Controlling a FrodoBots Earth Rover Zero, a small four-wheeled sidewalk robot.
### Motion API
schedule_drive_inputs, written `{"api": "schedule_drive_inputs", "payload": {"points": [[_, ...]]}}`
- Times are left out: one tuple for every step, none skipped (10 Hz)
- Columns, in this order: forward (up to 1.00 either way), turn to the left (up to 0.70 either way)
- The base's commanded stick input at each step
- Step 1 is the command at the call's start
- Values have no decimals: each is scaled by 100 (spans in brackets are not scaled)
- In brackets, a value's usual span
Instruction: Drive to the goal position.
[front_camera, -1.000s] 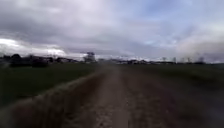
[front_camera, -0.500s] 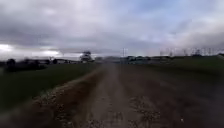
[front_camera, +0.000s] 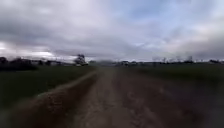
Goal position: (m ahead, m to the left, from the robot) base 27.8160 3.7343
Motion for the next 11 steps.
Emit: {"api": "schedule_drive_inputs", "payload": {"points": [[85, 0], [85, 0], [85, 0], [85, 0], [85, 0], [85, 0], [85, 0], [85, 0], [85, 0], [85, 0], [85, 0]]}}
